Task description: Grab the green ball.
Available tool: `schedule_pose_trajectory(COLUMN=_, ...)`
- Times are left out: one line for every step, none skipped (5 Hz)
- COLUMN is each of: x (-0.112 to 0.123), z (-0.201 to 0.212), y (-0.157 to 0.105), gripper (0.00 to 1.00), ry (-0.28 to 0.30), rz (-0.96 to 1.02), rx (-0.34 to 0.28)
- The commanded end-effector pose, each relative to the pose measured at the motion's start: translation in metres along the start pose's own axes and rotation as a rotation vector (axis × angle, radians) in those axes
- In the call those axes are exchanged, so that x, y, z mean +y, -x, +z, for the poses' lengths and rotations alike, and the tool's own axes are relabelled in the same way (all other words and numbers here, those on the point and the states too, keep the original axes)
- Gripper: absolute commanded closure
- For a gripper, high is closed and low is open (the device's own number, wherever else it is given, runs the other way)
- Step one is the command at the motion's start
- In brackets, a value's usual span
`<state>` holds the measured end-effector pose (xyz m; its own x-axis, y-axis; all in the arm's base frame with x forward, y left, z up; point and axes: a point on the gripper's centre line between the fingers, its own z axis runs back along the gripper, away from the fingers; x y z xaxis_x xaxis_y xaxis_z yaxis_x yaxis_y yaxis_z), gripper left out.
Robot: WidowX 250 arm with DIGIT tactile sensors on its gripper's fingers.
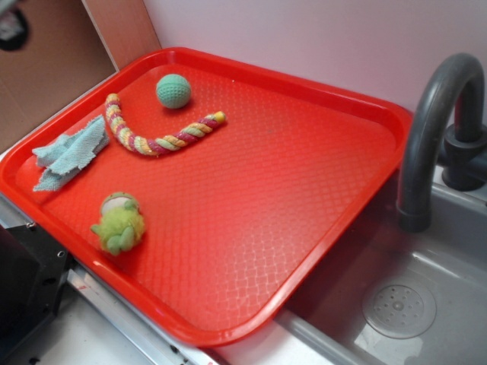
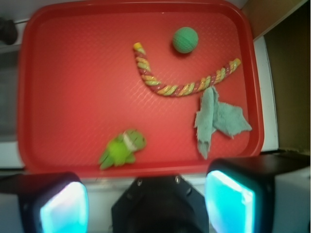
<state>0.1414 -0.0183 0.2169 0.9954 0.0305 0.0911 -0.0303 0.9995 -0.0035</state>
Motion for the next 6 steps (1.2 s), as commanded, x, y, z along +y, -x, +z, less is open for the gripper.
schedule_pose_trajectory(x=0.030, z=-0.036, y=-0.049, gripper=0.00, ry=-0.026, rz=-0.022, rx=-0.106)
schedule_pose_trajectory(x=0.051, z=-0.057, y=-0.071, gripper=0.00, ry=-0.037, rz=0.009, rx=-0.150)
schedule_pose_trajectory(x=0.072, z=-0.076, y=-0.096, gripper=0.00, ry=-0.088, rz=0.045, rx=-0.153)
schedule_pose_trajectory(x=0.091, z=-0.088, y=-0.112, gripper=0.00, ry=-0.122, rz=0.082, rx=-0.157)
schedule_pose_trajectory(x=0.098, z=-0.102, y=-0.124, gripper=0.00, ry=-0.079, rz=0.062, rx=-0.156)
schedule_pose_trajectory(x=0.106, z=-0.115, y=-0.140, gripper=0.00, ry=-0.074, rz=0.070, rx=-0.140)
